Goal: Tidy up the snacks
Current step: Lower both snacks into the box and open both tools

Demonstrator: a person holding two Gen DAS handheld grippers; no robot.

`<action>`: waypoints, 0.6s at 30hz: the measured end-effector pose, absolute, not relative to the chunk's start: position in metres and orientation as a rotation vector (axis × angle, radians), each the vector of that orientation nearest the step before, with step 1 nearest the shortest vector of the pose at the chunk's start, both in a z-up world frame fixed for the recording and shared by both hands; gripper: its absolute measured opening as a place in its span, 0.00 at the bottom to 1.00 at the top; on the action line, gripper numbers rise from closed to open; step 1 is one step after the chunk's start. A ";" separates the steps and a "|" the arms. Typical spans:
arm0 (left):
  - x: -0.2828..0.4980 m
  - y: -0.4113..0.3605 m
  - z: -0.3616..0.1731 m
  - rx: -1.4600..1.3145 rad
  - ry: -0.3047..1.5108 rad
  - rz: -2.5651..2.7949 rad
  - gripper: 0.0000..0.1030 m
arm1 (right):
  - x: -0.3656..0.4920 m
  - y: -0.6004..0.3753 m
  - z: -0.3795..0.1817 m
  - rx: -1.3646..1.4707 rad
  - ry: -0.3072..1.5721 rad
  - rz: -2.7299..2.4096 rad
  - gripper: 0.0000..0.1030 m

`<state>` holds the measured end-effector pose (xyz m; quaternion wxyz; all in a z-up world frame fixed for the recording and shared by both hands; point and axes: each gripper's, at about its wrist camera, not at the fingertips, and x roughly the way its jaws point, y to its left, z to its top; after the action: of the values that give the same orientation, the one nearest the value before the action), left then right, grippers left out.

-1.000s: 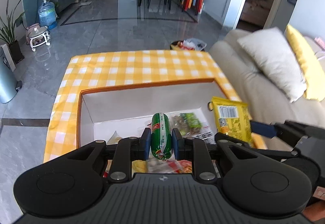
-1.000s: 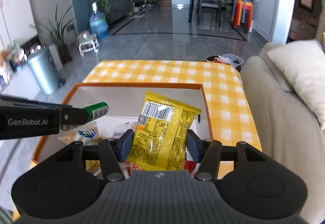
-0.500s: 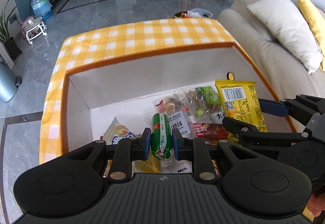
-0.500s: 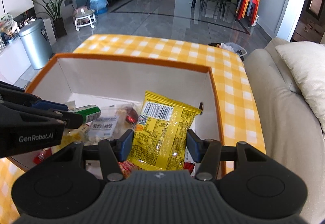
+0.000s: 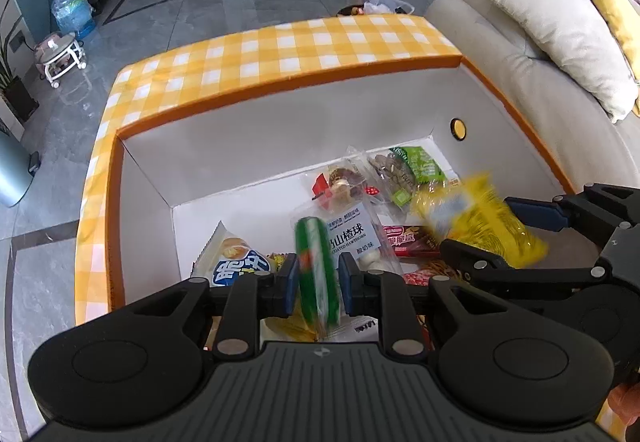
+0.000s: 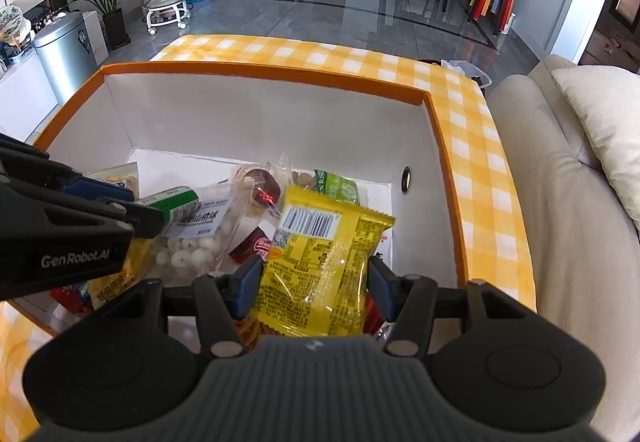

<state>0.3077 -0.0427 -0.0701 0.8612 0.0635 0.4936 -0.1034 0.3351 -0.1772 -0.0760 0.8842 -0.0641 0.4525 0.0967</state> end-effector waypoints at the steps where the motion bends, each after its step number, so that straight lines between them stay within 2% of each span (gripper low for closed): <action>1: 0.306 -0.042 -0.068 0.132 1.028 -0.219 0.23 | 0.334 -0.179 -0.075 -0.130 0.941 0.203 0.52; 3: 0.303 -0.042 -0.062 0.129 1.014 -0.221 0.24 | 0.333 -0.180 -0.072 -0.123 0.942 0.203 0.54; 5: 0.299 -0.040 -0.055 0.122 0.997 -0.223 0.28 | 0.332 -0.181 -0.069 -0.120 0.945 0.200 0.59; 8: 0.290 -0.036 -0.042 0.118 0.954 -0.218 0.39 | 0.327 -0.183 -0.059 -0.110 0.929 0.190 0.65; 10: 0.285 -0.034 -0.032 0.124 0.917 -0.207 0.51 | 0.323 -0.184 -0.050 -0.097 0.913 0.189 0.69; 14: 0.266 -0.026 -0.008 0.127 0.822 -0.182 0.62 | 0.311 -0.187 -0.027 -0.047 0.859 0.196 0.83; 16: 0.258 -0.019 0.003 0.112 0.776 -0.160 0.73 | 0.304 -0.188 -0.013 -0.018 0.823 0.199 0.86; 18: 0.248 -0.012 0.014 0.091 0.730 -0.145 0.75 | 0.295 -0.190 0.002 0.008 0.783 0.198 0.93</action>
<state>0.2476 -0.0118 0.0144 0.9306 0.0446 0.3563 -0.0709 0.2949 -0.1901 0.0020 0.9195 0.0037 0.3810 0.0965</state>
